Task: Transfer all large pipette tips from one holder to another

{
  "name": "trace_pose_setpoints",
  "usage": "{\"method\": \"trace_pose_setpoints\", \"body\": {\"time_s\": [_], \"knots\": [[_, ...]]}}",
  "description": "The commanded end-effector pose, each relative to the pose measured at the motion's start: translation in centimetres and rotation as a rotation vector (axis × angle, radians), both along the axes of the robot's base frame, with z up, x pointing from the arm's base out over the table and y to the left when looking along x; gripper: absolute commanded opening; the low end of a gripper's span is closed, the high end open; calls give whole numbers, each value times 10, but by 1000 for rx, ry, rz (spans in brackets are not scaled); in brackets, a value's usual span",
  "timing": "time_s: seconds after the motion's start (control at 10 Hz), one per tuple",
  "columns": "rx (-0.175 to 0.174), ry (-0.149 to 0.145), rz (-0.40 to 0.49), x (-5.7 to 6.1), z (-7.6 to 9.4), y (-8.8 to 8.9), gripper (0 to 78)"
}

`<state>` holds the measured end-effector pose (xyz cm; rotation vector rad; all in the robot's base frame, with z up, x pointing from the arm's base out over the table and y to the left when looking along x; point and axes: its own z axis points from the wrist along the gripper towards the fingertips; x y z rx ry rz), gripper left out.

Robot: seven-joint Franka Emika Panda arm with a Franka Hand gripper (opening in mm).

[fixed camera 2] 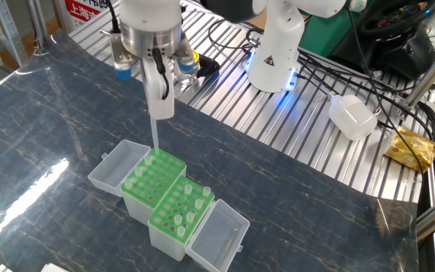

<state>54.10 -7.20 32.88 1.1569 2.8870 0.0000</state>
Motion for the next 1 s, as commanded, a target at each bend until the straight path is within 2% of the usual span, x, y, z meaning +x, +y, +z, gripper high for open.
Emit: {"method": "trace_pose_setpoints", "body": {"time_s": [0.1, 0.5, 0.7, 0.8, 0.9, 1.0], "knots": [[0, 0, -24, 2, 13, 1, 11], [7, 2, -58, 3, 30, 2, 11], [16, 1, -78, 2, 31, 4, 11], [35, 2, -108, 1, 32, 5, 11], [36, 2, -110, 1, 32, 5, 11], [69, 5, -172, -1, 35, 10, 11]]}}
